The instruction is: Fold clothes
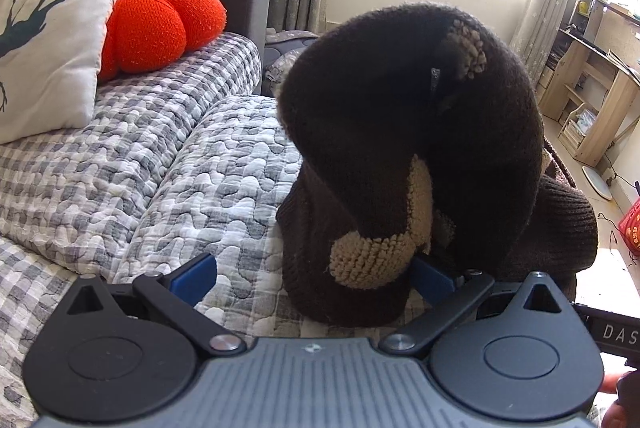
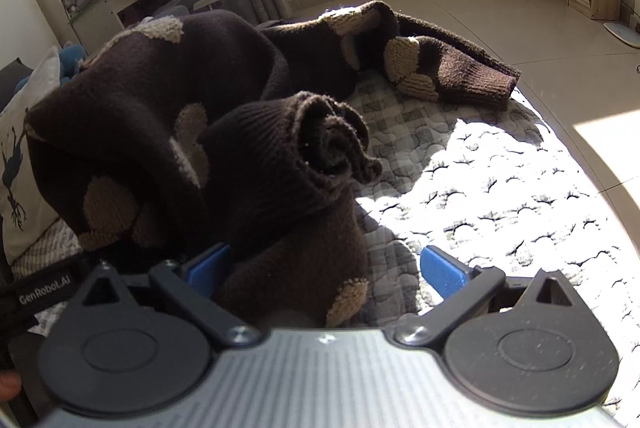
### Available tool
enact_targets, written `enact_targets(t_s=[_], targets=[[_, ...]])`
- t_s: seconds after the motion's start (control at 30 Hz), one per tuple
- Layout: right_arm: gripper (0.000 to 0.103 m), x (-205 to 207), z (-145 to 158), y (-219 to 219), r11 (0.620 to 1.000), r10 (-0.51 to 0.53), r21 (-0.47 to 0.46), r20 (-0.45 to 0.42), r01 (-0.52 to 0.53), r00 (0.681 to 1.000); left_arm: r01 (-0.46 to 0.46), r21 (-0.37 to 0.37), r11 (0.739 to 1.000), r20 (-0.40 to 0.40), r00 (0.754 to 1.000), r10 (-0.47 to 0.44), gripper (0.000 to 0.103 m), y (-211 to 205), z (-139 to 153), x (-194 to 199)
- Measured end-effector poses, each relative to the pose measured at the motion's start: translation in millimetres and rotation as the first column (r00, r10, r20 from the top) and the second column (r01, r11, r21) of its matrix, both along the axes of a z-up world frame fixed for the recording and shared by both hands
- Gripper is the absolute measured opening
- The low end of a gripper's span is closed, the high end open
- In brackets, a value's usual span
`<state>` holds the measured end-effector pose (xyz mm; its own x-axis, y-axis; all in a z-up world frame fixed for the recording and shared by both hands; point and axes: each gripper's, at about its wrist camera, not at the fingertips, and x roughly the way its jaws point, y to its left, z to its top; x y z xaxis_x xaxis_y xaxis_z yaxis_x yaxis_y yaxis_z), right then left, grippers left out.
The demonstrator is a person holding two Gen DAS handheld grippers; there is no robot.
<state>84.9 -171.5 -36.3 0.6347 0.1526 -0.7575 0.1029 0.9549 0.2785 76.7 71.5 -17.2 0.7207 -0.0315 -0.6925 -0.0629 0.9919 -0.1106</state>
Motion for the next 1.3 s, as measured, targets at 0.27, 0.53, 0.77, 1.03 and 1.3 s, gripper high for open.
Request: enact_targets(t_s=[0.27, 0.53, 0.77, 1.03, 1.3], targets=[[0.082, -9.6, -3.1, 15.4, 1.0, 0.02, -0.022, -0.022, -0.021, 1.0, 0.009, 0.046, 0.999, 0.015, 1.0, -0.01, 0.102, -1.4, 0.1, -0.8], [0.058, -17.0, 2.9, 22.3, 0.995, 0.068, -0.074, 0.024, -0.066, 0.997, 0.013, 0.074, 0.997, 0.021, 1.0, -0.015, 0.102, -4.7, 2.3, -1.6], [0.033, -26.9, 10.3, 17.3, 0.994, 0.055, -0.103, 0.054, -0.049, 0.997, 0.009, 0.119, 0.993, 0.027, 1.0, -0.012, 0.102, -11.2, 4.8, -4.1], [0.027, -34.9, 20.7, -2.0, 0.979, -0.02, -0.199, 0.078, 0.035, 0.997, 0.017, 0.148, 0.989, 0.023, 1.0, -0.021, 0.102, -14.6, 5.9, -4.4], [0.077, -37.0, 29.9, 14.7, 0.94, 0.008, -0.339, 0.119, 0.033, 0.993, 0.028, 0.142, 0.989, 0.028, 0.999, -0.032, 0.102, -11.8, 9.5, -1.8]])
